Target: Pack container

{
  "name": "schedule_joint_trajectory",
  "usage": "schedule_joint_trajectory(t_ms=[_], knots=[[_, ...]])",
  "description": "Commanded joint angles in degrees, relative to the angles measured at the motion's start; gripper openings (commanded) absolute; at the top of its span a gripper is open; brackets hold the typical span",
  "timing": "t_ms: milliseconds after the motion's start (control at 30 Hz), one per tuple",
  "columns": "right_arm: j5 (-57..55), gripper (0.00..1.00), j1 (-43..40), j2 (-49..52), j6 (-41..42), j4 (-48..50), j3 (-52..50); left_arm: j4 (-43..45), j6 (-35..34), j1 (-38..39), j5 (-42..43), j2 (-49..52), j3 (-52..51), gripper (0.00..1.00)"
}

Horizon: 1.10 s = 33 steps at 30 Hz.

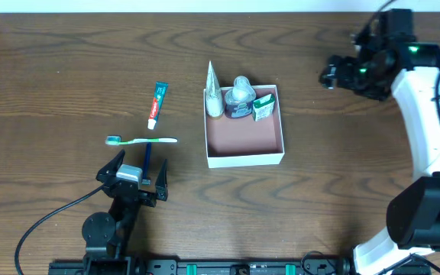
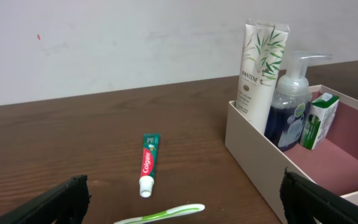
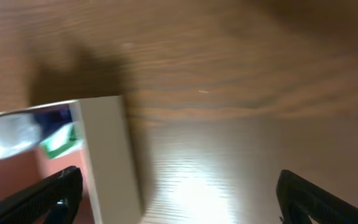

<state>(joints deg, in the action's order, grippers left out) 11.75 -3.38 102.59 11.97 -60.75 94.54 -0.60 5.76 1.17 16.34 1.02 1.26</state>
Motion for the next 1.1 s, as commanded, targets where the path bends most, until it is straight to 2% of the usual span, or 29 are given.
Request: schedule_joint_trajectory(t_ms=[0, 233, 467, 567, 633, 800, 933, 1067], knots=[[-2.97, 0.99, -3.37, -0.94, 0.22, -1.27, 1.01, -1.7, -0.68, -0.28, 1.01, 0.02, -1.03, 0.98], [-8.74, 0.99, -8.85, -0.94, 0.24, -5.33, 1.01, 2.01, -0.55, -0.28, 1.07, 0.02, -1.03, 0.98], [-8.76, 0.99, -10.62, -0.96, 0.22, -5.51, 1.01, 2.25, -3.74, -0.24, 10.08, 0.02, -0.98, 0.98], [-8.74, 0.99, -10.6, -0.94, 0.22, -5.51, 1.01, 0.92, -8.7, -0.24, 10.03, 0.02, 0.96, 0.98], [-8.74, 0.99, -10.6, -0.96, 0.22, -5.49, 1.01, -1.64, -10.88, -0.24, 10.03, 0.07, 3.8, 0.98], [-8.74, 0.99, -10.6, -0.96, 0.22, -5.49, 1.01, -12.96, -10.78, -0.24, 6.56, 3.34, 16.37, 0.98], [-8.74, 0.99, -10.6, -0.94, 0.22, -5.49, 1.01, -22.27, -10.73, -0.24, 1.97, 10.58, 28.74, 0.98], [-8.74, 0.99, -10.6, -0.96, 0.22, -5.49, 1.01, -32.72, -10.29, -0.24, 1.09, 20.5, 40.85, 0.98]])
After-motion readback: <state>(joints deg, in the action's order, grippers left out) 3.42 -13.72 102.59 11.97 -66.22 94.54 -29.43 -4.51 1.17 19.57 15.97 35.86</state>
